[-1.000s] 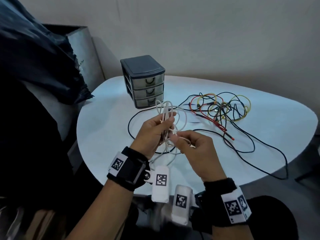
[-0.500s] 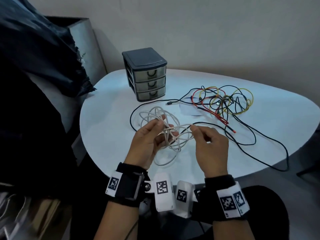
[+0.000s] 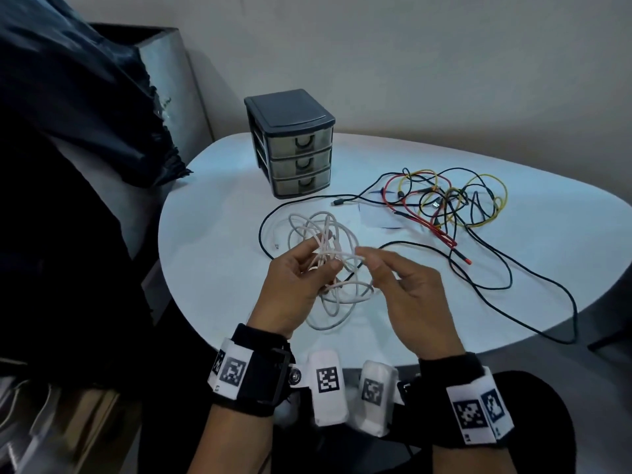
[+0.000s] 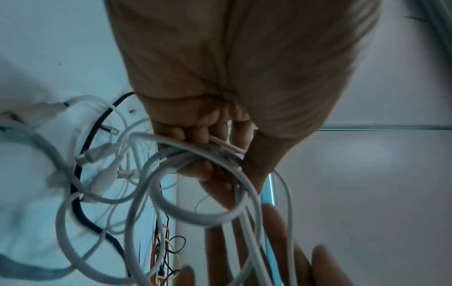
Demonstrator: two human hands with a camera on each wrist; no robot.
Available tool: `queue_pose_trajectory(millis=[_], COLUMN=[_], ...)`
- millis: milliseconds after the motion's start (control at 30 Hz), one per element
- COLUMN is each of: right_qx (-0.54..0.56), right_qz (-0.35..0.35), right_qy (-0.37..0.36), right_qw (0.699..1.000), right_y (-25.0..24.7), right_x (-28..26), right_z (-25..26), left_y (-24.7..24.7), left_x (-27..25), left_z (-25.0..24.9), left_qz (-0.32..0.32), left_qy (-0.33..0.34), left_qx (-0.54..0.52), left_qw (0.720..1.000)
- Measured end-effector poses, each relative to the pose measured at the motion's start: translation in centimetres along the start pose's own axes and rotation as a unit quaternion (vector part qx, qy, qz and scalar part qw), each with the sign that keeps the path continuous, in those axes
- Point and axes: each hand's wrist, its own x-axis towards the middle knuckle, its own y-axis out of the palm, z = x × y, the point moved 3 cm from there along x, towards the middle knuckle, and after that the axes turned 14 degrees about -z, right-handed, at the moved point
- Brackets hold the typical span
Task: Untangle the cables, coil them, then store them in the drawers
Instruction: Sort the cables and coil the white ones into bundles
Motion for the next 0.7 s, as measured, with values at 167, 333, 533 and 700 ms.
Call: queue_pose_trajectory(millis=[167,333,533,700], right_qx=[0.023,-0.222,-0.358,-0.311], right_qz=[0.054,0.041,0.038,-0.045], right_qy=[0.076,0.072,0.096,0.073], right_qw=[0.995,0.972,0.928,0.947], right_y=[0.7,-1.1,-1.1,-0.7], right_x=[-0.5,0.2,-0.3,-0.3], right_z=[-0.5,-2.4,-3.8,-2.3], left_y=[0.1,-1.0,-1.0,-0.9], left_x=[0.1,0.5,-0.2,-0.7], left_z=[0.3,0.2,0.7,0.3], left_qz=[0.018,-0.003,-0.013,0.006], left_qy=[-0.022,-0.067,-0.061,-0.045], left_qx=[-0.039,-0.087,-0.061,-0.042], left_qw=[0.999,0.994,0.996,0.998])
